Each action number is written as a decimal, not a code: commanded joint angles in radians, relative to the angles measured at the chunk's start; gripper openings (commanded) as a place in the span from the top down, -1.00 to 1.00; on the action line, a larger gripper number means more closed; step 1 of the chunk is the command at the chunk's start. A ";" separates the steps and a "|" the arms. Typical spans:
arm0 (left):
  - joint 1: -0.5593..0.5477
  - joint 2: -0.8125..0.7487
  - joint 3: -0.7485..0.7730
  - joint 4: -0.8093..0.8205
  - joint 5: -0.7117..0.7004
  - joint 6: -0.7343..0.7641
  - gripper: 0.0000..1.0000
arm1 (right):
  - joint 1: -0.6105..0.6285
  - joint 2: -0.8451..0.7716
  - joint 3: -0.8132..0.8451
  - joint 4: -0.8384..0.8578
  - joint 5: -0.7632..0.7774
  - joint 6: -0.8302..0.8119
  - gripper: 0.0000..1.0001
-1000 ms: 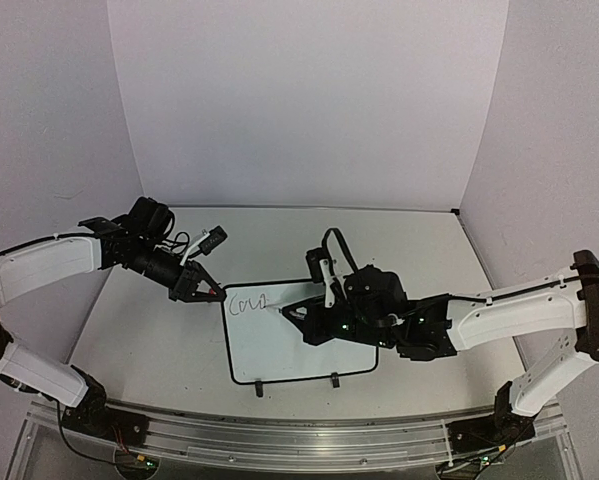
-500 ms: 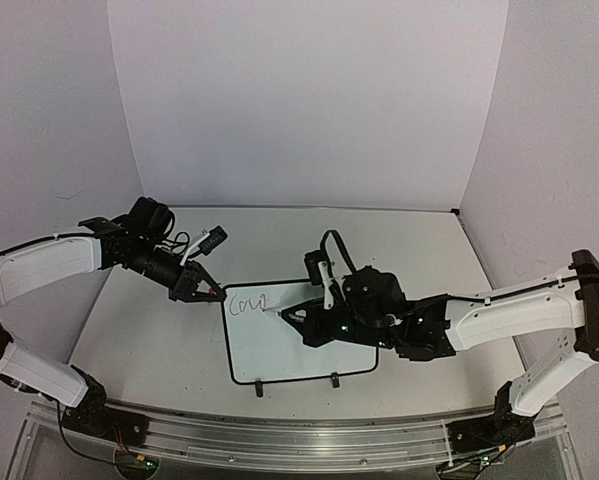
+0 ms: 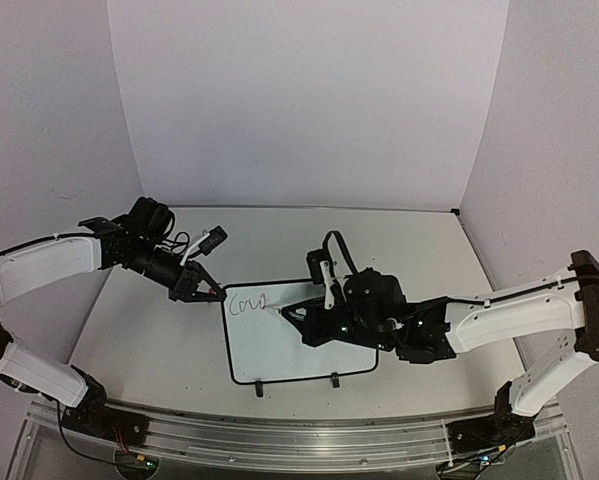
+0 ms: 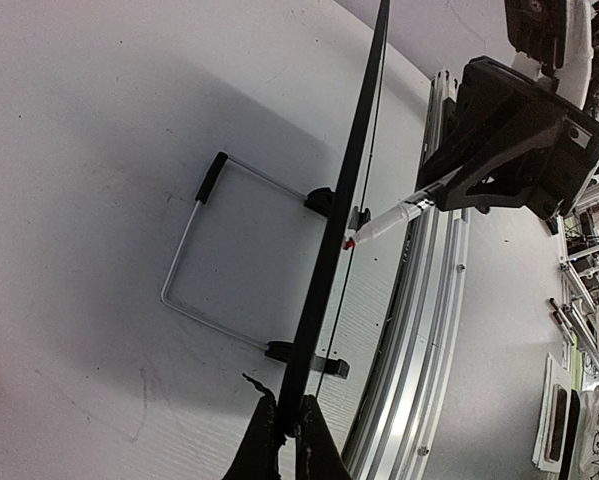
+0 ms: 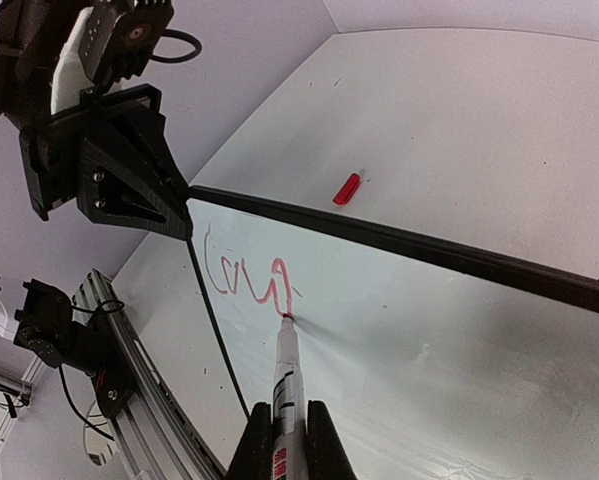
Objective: Write a sentence on the whiteboard
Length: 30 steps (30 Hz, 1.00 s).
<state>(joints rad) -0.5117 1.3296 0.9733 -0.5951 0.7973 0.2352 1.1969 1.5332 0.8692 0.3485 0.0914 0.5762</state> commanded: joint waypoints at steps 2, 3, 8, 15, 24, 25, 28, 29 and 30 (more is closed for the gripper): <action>-0.011 0.005 0.013 0.000 -0.066 0.012 1.00 | 0.000 -0.035 -0.019 0.046 0.078 -0.005 1.00; -0.011 0.005 0.013 0.000 -0.065 0.012 1.00 | 0.000 -0.039 -0.022 0.048 0.082 -0.005 1.00; -0.011 0.005 0.013 0.000 -0.066 0.011 1.00 | 0.000 -0.058 -0.041 0.051 0.111 0.002 1.00; -0.013 0.005 0.012 0.000 -0.066 0.012 1.00 | 0.000 -0.072 -0.058 0.046 0.126 0.009 1.00; -0.014 0.004 0.013 0.000 -0.066 0.012 1.00 | 0.000 -0.073 -0.060 0.030 0.104 0.013 1.00; -0.015 0.002 0.013 0.000 -0.067 0.012 1.00 | 0.000 -0.074 -0.058 0.030 0.099 0.010 1.00; -0.014 0.000 0.012 -0.001 -0.067 0.012 1.00 | 0.000 -0.079 -0.050 0.030 0.077 -0.008 1.00; -0.014 0.000 0.013 -0.001 -0.067 0.011 1.00 | 0.000 -0.083 -0.048 0.030 0.068 -0.015 1.00; -0.015 0.000 0.012 0.000 -0.068 0.011 1.00 | 0.000 -0.088 -0.046 0.030 0.054 -0.023 1.00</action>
<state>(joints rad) -0.5125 1.3296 0.9733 -0.5949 0.7971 0.2352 1.2007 1.4834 0.8173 0.3830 0.1533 0.5777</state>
